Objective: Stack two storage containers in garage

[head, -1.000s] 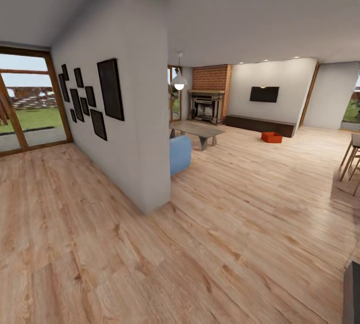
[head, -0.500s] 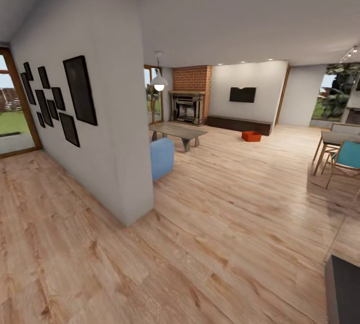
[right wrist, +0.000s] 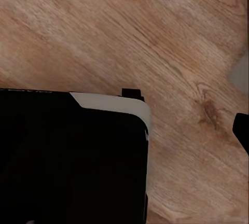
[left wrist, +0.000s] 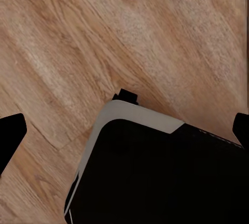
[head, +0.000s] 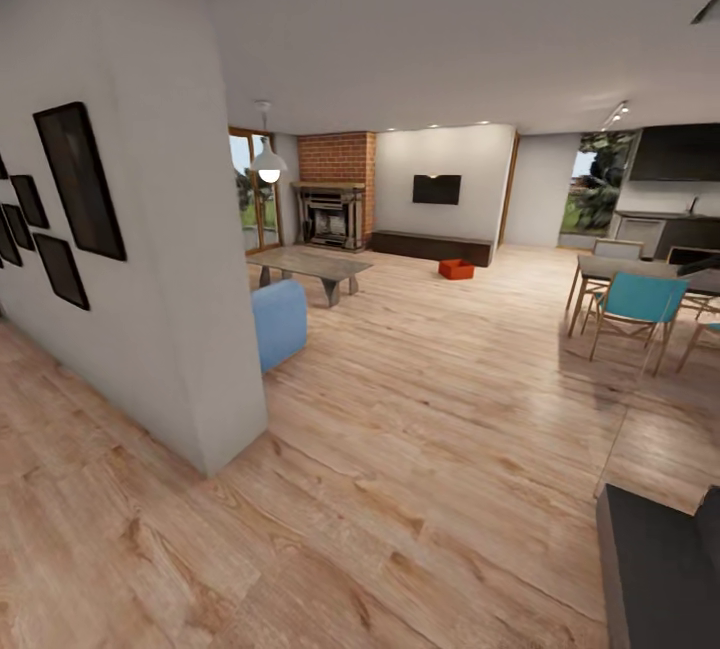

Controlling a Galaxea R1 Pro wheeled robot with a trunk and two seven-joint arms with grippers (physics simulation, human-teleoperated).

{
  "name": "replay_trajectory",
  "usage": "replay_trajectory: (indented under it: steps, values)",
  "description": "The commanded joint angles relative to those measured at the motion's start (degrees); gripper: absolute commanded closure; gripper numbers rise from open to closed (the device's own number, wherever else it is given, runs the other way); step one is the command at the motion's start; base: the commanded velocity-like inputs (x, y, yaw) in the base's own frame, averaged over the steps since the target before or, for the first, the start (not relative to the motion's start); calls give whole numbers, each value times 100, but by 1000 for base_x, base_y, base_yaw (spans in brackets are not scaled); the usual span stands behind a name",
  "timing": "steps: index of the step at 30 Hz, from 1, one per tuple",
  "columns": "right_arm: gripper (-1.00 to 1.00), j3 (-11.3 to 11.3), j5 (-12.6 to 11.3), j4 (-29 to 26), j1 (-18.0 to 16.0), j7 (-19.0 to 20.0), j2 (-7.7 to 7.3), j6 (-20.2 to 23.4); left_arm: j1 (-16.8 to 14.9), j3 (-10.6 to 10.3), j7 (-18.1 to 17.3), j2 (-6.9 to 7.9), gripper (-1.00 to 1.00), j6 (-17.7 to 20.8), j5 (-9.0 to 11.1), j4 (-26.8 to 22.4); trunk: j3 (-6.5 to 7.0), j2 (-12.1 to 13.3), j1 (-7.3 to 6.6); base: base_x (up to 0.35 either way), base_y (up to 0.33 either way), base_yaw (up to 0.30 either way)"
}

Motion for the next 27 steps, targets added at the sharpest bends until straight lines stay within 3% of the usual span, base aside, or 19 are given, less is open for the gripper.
replay_trajectory:
  steps: [1, 15, 27]
  values:
    - [-100, 28, 0, 18, -10, 15, -1, -32, -3, 42, 7, -1, -100, -7, 5, -2, -11, -9, 2, 4, 0, -292]
    - [-100, 38, 12, 18, -9, 44, -1, -31, -4, 51, 7, 3, -100, -7, 49, -2, -11, -9, 2, 12, 0, -247]
    - [-100, 38, 35, 17, -11, -23, -1, -47, -3, 51, -1, 13, -100, 1, 6, 1, -11, -9, 2, 305, 0, -6]
